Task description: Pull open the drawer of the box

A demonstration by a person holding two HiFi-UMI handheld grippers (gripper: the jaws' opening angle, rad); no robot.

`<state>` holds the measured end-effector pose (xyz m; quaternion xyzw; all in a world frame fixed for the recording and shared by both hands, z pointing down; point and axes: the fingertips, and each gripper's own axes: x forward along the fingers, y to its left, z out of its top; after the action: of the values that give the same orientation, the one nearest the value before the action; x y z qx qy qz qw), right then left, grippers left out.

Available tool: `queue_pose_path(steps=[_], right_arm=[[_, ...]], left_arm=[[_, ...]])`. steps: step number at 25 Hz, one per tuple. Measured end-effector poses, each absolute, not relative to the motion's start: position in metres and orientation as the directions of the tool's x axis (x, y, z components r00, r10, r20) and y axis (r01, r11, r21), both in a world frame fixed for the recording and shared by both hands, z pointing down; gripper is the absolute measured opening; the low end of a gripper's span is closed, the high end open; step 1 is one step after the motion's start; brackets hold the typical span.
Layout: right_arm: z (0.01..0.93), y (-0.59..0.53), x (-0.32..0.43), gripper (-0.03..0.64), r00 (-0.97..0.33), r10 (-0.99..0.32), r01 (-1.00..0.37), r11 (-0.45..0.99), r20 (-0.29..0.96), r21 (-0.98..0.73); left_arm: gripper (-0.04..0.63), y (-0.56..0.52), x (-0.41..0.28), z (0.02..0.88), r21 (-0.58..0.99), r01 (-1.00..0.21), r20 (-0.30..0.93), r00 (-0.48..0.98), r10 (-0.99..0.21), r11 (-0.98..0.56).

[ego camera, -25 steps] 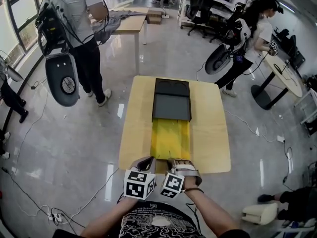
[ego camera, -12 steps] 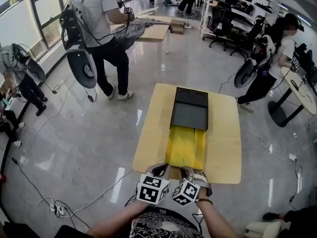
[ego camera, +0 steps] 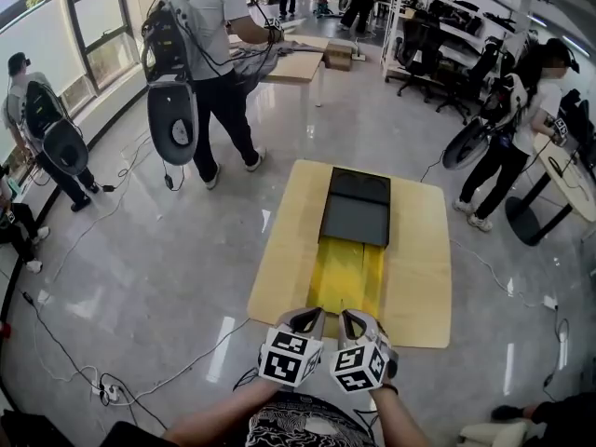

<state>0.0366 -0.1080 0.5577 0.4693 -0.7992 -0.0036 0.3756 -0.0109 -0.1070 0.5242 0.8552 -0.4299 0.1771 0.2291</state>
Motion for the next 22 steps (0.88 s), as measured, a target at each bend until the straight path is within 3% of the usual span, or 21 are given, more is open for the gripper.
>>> queue_pose_path(steps=[7, 12, 22], right_arm=[[0.523, -0.1, 0.06, 0.006, -0.313, -0.795, -0.825, 0.498, 0.519, 0.267], [0.505, -0.095, 0.103, 0.005, -0.382, -0.78, -0.878, 0.474, 0.496, 0.068], [0.514, -0.066, 0.06, 0.005, -0.436, -0.792, -0.894, 0.435, 0.427, -0.107]], left_arm=[[0.015, -0.1, 0.019, 0.513, 0.246, -0.809, 0.479, 0.58, -0.659, -0.534], [0.015, -0.099, 0.065, 0.492, 0.213, -0.807, 0.469, 0.578, -0.667, -0.55], [0.014, -0.071, 0.028, 0.501, 0.199, -0.804, 0.431, 0.586, -0.687, -0.561]])
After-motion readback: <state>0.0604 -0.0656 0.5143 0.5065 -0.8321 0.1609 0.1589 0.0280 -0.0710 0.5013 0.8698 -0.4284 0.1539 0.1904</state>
